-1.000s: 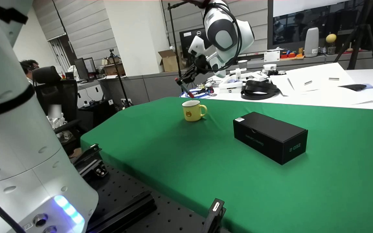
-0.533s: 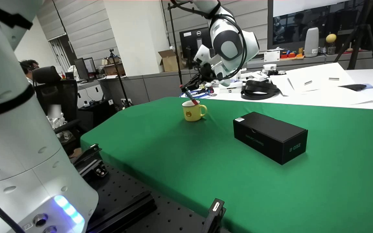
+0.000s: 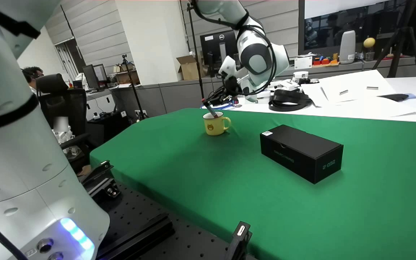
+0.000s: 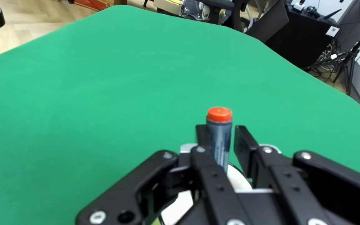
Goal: Put the marker in the cup
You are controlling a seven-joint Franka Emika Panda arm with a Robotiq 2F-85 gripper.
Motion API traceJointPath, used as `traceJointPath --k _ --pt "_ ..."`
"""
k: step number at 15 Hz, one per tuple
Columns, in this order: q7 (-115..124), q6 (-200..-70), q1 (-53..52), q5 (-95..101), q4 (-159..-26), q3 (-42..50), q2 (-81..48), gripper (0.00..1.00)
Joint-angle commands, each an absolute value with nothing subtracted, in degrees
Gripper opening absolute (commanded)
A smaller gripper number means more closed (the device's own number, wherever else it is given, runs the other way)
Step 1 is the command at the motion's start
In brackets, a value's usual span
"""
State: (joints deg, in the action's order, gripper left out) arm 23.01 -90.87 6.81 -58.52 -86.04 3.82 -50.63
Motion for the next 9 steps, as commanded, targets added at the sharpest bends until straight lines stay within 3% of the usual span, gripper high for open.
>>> traceJointPath --k 1,7,9 --pt "24.55 -87.44 6.73 -58.37 -84.15 3.2 -48.38 0.6" --pt "21.25 -85.44 4.64 -57.09 -88.09 3.19 -37.21 1.0" --pt "20.12 -84.5 4.13 -56.6 -88.95 3.03 -34.58 1.0"
